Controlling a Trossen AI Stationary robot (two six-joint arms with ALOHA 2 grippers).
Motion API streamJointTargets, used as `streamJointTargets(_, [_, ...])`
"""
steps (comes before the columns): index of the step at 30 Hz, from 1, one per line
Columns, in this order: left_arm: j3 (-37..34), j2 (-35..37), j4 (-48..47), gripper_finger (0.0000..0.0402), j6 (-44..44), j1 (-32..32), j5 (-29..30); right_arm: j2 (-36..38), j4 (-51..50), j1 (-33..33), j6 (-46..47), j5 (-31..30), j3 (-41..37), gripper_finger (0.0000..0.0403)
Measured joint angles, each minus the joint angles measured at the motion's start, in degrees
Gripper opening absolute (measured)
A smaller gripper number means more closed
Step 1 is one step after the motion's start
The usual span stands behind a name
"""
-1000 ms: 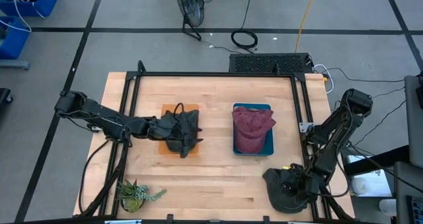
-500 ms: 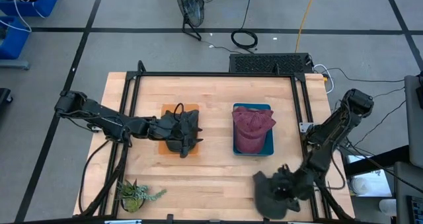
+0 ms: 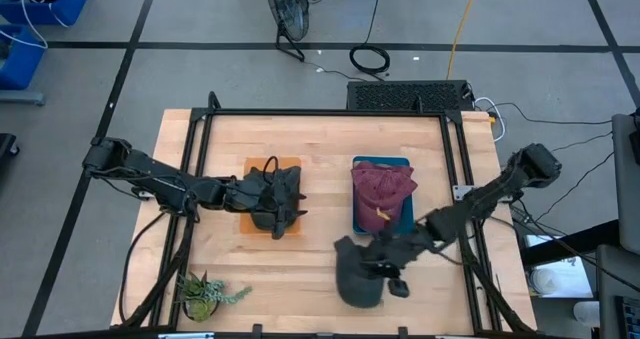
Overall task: Pick & Place hat
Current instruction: Move the black cap on the middle bottom of the table
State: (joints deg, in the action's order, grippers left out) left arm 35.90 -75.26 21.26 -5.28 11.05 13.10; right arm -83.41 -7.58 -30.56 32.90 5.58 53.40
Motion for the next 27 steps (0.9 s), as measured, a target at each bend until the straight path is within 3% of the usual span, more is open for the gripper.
streamJointTargets(8, [0.0, 1.12, -0.67, 0.0191, -5.07, 0.2, -2.49, -13.4, -0.08, 7.08, -6.26, 3.09, 9.09, 0.0009])
streamJointTargets(13, [-0.01, 3.6, -2.38, 0.0191, -5.87, 0.72, -4.79, -20.56, 6.61, 8.97, -7.26, 7.18, 11.93, 0.0015])
streamJointTargets(19, [0.0, 5.16, -2.77, 0.0191, -5.67, 2.22, -6.22, -22.83, 7.21, 9.95, -9.31, 7.93, 12.32, 0.0017])
streamJointTargets(22, [0.0, 5.18, -2.91, 0.0191, -5.72, 2.76, -7.15, -22.76, 10.22, 10.07, -12.58, 5.14, 12.31, 0.0022])
streamJointTargets(27, [0.0, 5.18, -3.43, 0.0191, -6.88, 3.72, -7.24, -22.74, 12.92, 10.02, -16.08, 3.85, 12.31, 0.0065])
